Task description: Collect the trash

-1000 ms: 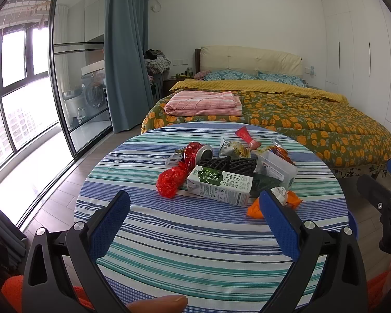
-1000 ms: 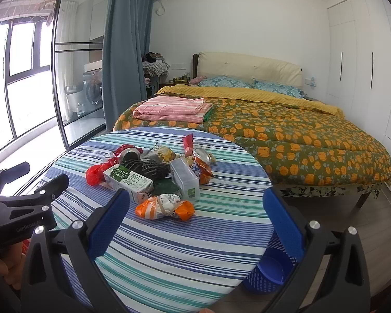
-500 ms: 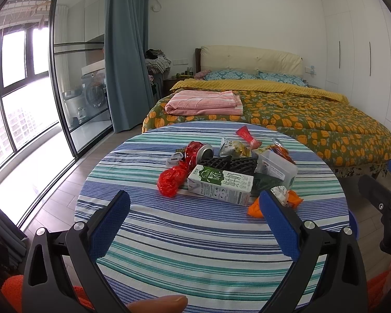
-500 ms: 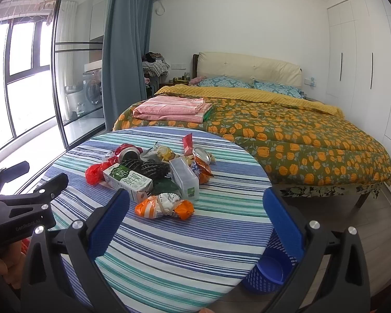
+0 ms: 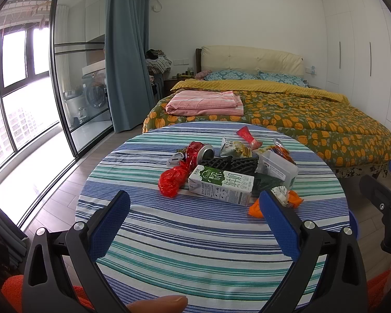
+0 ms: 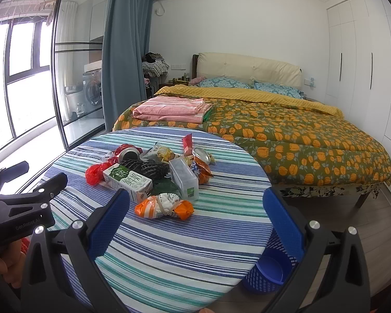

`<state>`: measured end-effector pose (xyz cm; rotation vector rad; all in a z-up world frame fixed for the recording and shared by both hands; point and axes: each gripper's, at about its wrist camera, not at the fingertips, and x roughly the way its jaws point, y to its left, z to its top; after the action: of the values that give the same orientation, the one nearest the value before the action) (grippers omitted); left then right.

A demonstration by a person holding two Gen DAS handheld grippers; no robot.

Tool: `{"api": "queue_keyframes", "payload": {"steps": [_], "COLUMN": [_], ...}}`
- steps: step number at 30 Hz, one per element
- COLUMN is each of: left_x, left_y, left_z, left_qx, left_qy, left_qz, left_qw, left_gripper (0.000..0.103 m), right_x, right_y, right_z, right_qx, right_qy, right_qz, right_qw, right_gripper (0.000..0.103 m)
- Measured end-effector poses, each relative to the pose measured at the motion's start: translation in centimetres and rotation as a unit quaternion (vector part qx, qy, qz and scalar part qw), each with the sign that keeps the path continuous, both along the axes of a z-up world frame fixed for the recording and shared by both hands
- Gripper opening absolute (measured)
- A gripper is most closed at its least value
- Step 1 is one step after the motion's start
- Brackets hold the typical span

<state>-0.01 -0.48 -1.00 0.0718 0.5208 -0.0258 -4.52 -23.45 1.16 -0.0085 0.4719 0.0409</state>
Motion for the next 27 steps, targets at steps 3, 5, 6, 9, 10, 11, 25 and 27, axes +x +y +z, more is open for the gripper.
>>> {"api": "queue_keyframes", "payload": {"steps": [3, 5, 6, 9, 10, 11, 25, 27], "left_x": [0.0, 0.0, 0.0, 0.0, 0.0, 0.0, 0.0, 0.0], "left_y": [0.1, 0.1, 0.1, 0.0, 0.1, 0.1, 0.9, 1.0], "left_z": [0.1, 0.1, 0.1, 0.0, 0.1, 0.1, -1.0, -1.0], "left_qx": [0.000, 0.000, 0.000, 0.001, 0.000, 0.000, 0.000, -0.001], "left_qy": [0.000, 0.000, 0.000, 0.000, 0.001, 0.000, 0.008, 0.009], "left_qz": [0.000, 0.000, 0.000, 0.000, 0.000, 0.000, 0.004, 0.004], "left_qw": [1.0000, 1.0000, 1.0000, 1.0000, 1.0000, 1.0000, 1.0000, 1.0000], "left_gripper": [0.098, 0.098, 0.098, 0.098, 0.098, 0.098, 0.098, 0.098], "right_x": [0.0, 0.0, 0.0, 0.0, 0.0, 0.0, -0.1, -0.1], "right_y": [-0.1, -0.1, 0.0, -0.1, -0.1, -0.1, -1.5, -1.5], "right_z": [0.0, 0.0, 0.0, 0.0, 0.0, 0.0, 0.3, 0.3], "right_qx": [0.000, 0.000, 0.000, 0.000, 0.000, 0.000, 0.001, 0.001], "right_qy": [0.000, 0.000, 0.000, -0.001, -0.001, 0.000, 0.001, 0.001], "right_qz": [0.000, 0.000, 0.000, 0.000, -0.001, 0.000, -0.003, -0.002], "right_qw": [1.000, 1.000, 1.000, 1.000, 1.000, 1.000, 1.000, 1.000], "right_gripper": [0.099, 0.099, 0.099, 0.098, 0.099, 0.099, 0.099, 0.099]}}
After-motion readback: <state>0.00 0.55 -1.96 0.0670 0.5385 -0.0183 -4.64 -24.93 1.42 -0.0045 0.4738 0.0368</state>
